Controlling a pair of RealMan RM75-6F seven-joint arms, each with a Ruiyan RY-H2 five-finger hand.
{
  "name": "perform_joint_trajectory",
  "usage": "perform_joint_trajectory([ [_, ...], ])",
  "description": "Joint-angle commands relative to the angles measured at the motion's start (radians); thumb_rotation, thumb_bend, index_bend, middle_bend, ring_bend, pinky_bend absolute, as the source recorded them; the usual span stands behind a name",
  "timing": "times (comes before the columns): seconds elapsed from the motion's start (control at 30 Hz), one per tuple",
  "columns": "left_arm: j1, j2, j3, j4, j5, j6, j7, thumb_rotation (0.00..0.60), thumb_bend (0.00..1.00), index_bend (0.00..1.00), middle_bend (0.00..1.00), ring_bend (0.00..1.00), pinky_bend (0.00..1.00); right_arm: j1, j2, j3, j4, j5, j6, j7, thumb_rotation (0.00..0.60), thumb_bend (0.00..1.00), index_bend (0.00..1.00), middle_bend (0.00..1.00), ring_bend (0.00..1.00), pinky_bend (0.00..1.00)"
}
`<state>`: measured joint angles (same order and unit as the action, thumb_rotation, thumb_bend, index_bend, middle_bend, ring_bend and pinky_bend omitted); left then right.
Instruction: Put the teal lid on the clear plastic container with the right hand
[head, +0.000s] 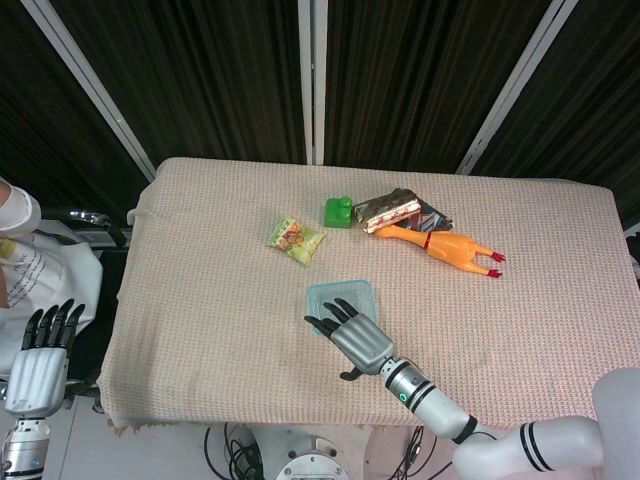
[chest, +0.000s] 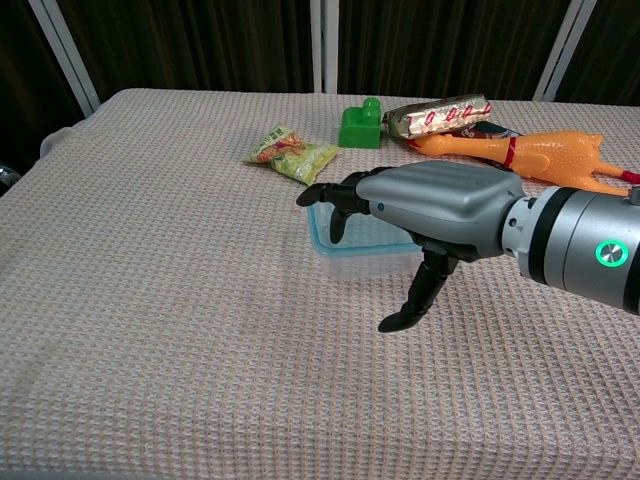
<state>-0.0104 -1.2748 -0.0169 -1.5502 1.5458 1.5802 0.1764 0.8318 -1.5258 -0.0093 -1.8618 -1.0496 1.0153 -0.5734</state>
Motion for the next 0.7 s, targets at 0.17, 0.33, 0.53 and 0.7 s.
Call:
perform_joint_trajectory([
  [0.17,0.001,-0.001,0.0,0.002,-0.001,0.001,-0.001,0.6,0.04,0.06,0.02,0.0,0.0,0.0,-0.025,-0.002,0.023,0.031,-0.013,-0.034,0.6,0.01,0.0,0.25,0.0,0.0],
  [0.33,0.0,-0.002,0.0,0.005,-0.001,-0.001,-0.004,0.6,0.04,0.06,0.02,0.0,0.0,-0.006,-0.034,-0.004,0.029,0.042,-0.008,-0.053,0.6,0.01,0.0,0.26,0.0,0.0],
  [0.53,0.0,-0.003,0.0,0.008,-0.002,-0.003,-0.006,0.6,0.04,0.06,0.02,0.0,0.0,-0.016,-0.033,0.002,0.022,0.032,-0.003,-0.046,0.6,0.01,0.0,0.25,0.0,0.0],
  [0.7,0.001,-0.002,0.0,0.01,0.001,0.001,-0.009,0.6,0.04,0.06,0.02,0.0,0.0,-0.045,0.0,0.027,0.005,-0.015,0.041,0.008,0.6,0.01,0.0,0.24,0.0,0.0],
])
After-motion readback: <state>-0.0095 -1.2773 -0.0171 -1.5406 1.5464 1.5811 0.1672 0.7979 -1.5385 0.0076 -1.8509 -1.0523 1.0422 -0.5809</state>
